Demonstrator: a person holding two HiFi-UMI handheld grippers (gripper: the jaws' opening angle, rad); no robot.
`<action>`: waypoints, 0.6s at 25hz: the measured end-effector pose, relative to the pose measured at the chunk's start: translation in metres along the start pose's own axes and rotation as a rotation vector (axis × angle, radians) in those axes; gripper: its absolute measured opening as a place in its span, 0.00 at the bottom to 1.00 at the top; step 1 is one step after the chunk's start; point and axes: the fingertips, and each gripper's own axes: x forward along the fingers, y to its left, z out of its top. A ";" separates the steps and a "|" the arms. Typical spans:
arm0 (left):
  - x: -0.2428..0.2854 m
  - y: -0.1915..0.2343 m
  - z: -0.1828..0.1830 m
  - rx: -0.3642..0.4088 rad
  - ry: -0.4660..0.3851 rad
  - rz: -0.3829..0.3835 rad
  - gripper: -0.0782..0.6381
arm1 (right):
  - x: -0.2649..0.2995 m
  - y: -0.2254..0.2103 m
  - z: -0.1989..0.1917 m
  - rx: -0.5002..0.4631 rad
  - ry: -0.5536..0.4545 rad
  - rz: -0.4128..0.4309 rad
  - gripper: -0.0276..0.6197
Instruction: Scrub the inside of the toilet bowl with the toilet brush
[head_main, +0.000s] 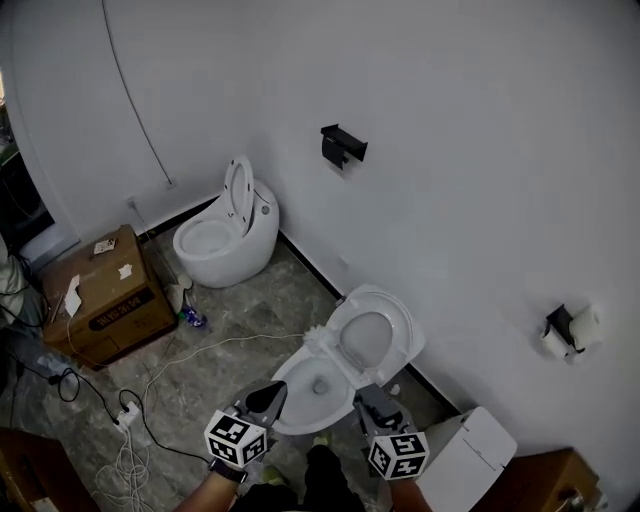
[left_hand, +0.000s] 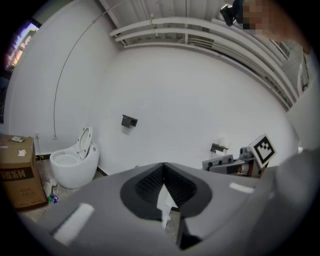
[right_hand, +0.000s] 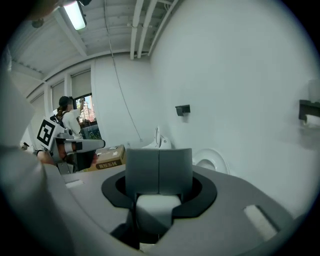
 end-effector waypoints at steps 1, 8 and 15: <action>-0.003 -0.002 0.013 0.004 -0.018 0.001 0.12 | -0.006 0.003 0.011 -0.009 -0.025 0.004 0.30; -0.031 -0.007 0.083 0.043 -0.115 0.026 0.12 | -0.041 0.027 0.073 -0.040 -0.169 0.027 0.30; -0.050 -0.010 0.143 0.084 -0.193 0.048 0.12 | -0.061 0.049 0.135 -0.073 -0.304 0.061 0.30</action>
